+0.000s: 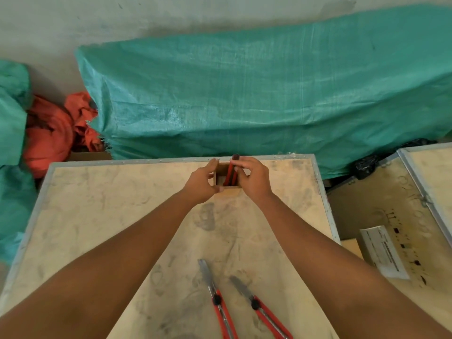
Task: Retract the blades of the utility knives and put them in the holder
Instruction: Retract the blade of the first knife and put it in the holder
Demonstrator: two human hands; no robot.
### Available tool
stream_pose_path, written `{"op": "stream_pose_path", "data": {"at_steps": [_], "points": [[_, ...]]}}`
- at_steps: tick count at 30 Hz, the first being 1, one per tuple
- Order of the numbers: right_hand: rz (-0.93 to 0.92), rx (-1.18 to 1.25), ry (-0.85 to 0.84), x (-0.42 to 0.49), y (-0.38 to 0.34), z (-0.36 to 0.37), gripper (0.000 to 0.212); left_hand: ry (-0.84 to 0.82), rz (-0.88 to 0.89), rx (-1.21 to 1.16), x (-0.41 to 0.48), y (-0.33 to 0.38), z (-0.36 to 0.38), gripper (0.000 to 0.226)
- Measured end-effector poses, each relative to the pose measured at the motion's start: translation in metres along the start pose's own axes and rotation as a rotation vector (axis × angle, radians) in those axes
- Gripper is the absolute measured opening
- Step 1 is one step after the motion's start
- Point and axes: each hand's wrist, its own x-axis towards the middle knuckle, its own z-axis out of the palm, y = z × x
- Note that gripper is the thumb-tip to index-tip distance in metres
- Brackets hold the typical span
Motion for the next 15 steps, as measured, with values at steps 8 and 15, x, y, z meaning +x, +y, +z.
{"op": "stream_pose_path", "data": {"at_steps": [8, 15], "points": [[0.013, 0.015, 0.024, -0.041, -0.007, -0.013, 0.031, 0.087, -0.020, 0.001, -0.032, 0.007, 0.004, 0.085], [0.011, 0.036, -0.146, -0.133, -0.019, -0.027, 0.025, 0.198, -0.182, -0.238, -0.130, -0.008, 0.023, 0.077]]}}
